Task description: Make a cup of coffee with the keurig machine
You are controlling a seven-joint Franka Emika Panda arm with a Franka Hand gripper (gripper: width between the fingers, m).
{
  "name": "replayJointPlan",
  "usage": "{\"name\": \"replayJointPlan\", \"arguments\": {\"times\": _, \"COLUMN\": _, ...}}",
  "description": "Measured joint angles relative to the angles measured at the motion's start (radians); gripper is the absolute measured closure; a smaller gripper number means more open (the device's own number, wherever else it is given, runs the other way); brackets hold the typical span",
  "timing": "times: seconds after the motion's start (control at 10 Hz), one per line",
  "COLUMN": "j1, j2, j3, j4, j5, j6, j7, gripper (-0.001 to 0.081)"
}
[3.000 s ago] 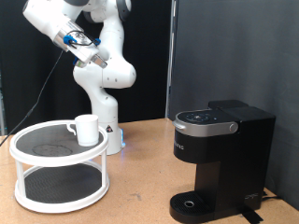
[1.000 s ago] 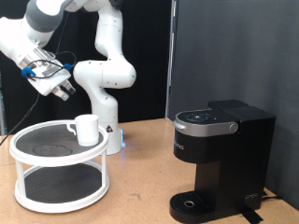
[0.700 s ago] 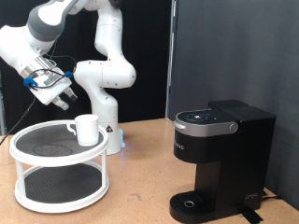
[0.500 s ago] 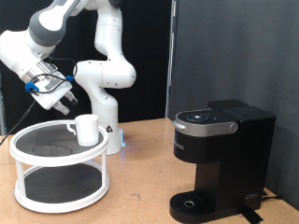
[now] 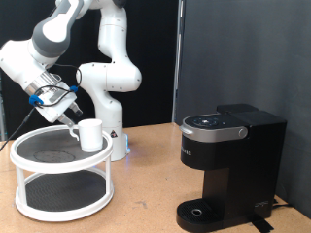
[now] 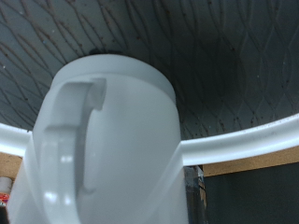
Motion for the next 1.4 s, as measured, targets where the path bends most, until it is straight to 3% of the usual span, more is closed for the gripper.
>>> {"name": "replayJointPlan", "arguments": {"times": 0.7, "j1": 0.002, "j2": 0.02, "j3": 0.005, "j4": -0.019, "j5": 0.0, "j6": 0.031, "j7": -0.009, "gripper": 0.0104}}
{"name": "replayJointPlan", "arguments": {"times": 0.8, "j1": 0.003, "j2": 0.02, "j3": 0.005, "j4": -0.021, "j5": 0.001, "j6": 0.037, "j7": -0.009, "gripper": 0.0286}}
{"name": "replayJointPlan", "arguments": {"times": 0.9, "j1": 0.004, "j2": 0.02, "j3": 0.005, "j4": -0.022, "j5": 0.001, "j6": 0.041, "j7": -0.009, "gripper": 0.0286}}
{"name": "replayJointPlan", "arguments": {"times": 1.1, "j1": 0.005, "j2": 0.02, "j3": 0.005, "j4": -0.025, "j5": 0.002, "j6": 0.047, "j7": -0.009, "gripper": 0.0605}}
{"name": "replayJointPlan", "arguments": {"times": 1.2, "j1": 0.005, "j2": 0.02, "j3": 0.005, "j4": -0.026, "j5": 0.003, "j6": 0.048, "j7": -0.009, "gripper": 0.0605}}
{"name": "replayJointPlan", "arguments": {"times": 1.3, "j1": 0.005, "j2": 0.02, "j3": 0.005, "j4": -0.026, "j5": 0.004, "j6": 0.048, "j7": -0.009, "gripper": 0.0755}}
{"name": "replayJointPlan", "arguments": {"times": 1.4, "j1": 0.005, "j2": 0.02, "j3": 0.005, "j4": -0.027, "j5": 0.004, "j6": 0.049, "j7": -0.009, "gripper": 0.0755}}
